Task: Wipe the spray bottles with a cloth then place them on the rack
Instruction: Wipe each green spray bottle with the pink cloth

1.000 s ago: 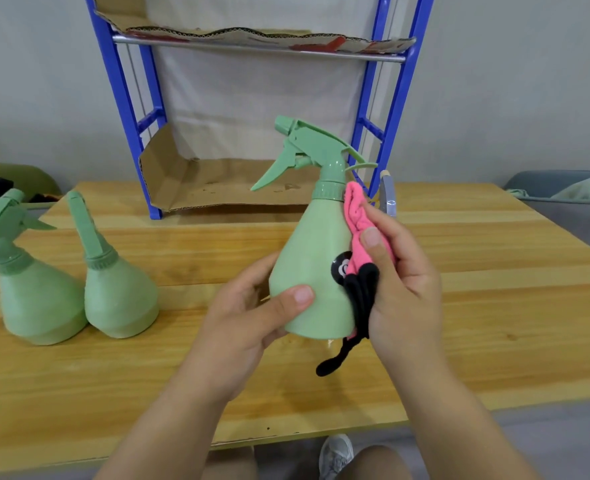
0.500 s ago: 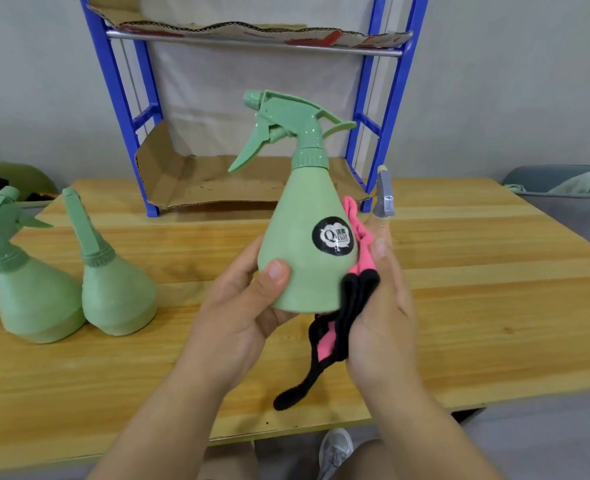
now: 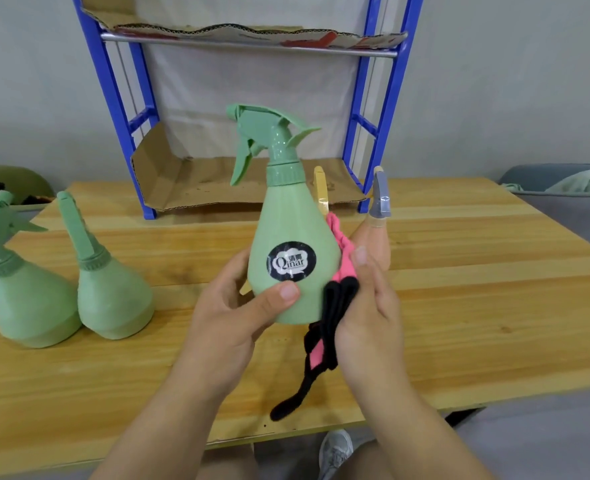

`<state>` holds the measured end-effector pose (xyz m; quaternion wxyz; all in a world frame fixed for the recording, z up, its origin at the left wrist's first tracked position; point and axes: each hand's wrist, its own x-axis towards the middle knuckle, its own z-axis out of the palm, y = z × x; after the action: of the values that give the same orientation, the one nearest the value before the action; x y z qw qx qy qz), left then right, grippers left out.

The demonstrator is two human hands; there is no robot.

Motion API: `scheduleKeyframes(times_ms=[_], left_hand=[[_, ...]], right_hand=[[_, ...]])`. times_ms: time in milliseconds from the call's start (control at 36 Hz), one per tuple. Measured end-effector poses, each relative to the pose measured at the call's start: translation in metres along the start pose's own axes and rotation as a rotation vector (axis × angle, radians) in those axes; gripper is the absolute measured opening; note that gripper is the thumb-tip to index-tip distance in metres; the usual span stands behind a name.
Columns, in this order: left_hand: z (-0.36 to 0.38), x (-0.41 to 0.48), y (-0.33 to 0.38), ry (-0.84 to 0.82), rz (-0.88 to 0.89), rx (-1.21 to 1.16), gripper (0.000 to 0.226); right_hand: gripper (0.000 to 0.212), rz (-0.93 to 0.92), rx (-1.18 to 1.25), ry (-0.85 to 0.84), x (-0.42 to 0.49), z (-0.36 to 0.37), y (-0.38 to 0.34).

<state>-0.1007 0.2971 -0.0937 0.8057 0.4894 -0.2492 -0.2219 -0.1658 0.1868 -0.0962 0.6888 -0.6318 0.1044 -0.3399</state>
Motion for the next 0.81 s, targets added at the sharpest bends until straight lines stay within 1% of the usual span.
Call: scheduleKeyframes(times_ms=[56,111,167,222,250,278,333,361,417,472,500,556,611,639,667,722,750,806], left_hand=[[-0.001,0.000,-0.001,-0.003,-0.012,-0.016,0.083],[-0.001,0.000,-0.002,-0.002,-0.017,-0.010,0.082],[0.000,0.000,-0.001,-0.048,-0.002,0.018,0.070],[0.003,0.000,0.001,-0.096,0.002,0.058,0.060],[0.003,0.001,0.001,-0.098,0.003,0.085,0.063],[0.004,0.002,0.000,-0.090,0.007,0.113,0.070],[0.004,0.004,-0.002,-0.040,0.011,0.144,0.083],[0.004,0.004,-0.004,-0.008,0.012,0.142,0.085],[0.003,0.004,-0.007,0.038,0.019,0.119,0.085],[0.001,0.003,-0.008,0.080,0.023,0.088,0.090],[0.000,0.002,-0.008,0.097,0.021,0.073,0.094],[-0.002,0.001,-0.007,0.103,0.025,0.038,0.094],[-0.004,0.001,-0.006,0.070,0.021,0.016,0.084],[-0.005,0.001,-0.005,0.050,0.018,0.012,0.077],[-0.005,0.002,-0.004,0.034,0.016,0.005,0.071],[-0.002,0.003,-0.001,0.004,0.015,0.012,0.068],[0.000,0.003,0.000,-0.011,0.019,0.028,0.067],[0.004,0.003,0.000,-0.001,0.023,0.053,0.056]], right_hand=[[0.048,0.041,0.047,-0.016,0.001,-0.004,-0.002],[0.047,0.002,0.023,0.015,0.001,-0.004,-0.001],[0.045,-0.069,-0.038,0.063,0.001,-0.002,0.000],[0.049,-0.140,-0.091,0.103,0.001,-0.001,0.003],[0.054,-0.168,-0.124,0.111,0.000,-0.001,0.004],[0.058,-0.202,-0.174,0.113,0.000,-0.001,0.005],[0.063,-0.303,-0.349,0.104,-0.002,-0.001,0.008],[0.064,-0.352,-0.433,0.108,-0.004,-0.001,0.009],[0.062,-0.392,-0.495,0.118,-0.004,-0.002,0.013],[0.058,-0.371,-0.475,0.113,-0.004,-0.002,0.014],[0.055,-0.326,-0.423,0.105,-0.004,-0.002,0.013],[0.046,-0.155,-0.218,0.092,-0.002,-0.002,0.006],[0.037,0.058,0.016,0.049,0.002,-0.006,0.002],[0.036,0.103,0.078,0.021,0.003,-0.007,0.000],[0.036,0.100,0.089,0.012,0.003,-0.008,0.000],[0.036,0.044,0.077,0.051,0.002,-0.005,0.001],[0.038,0.012,0.058,0.080,0.000,-0.003,0.002],[0.044,-0.065,-0.025,0.112,-0.004,0.000,0.007]])
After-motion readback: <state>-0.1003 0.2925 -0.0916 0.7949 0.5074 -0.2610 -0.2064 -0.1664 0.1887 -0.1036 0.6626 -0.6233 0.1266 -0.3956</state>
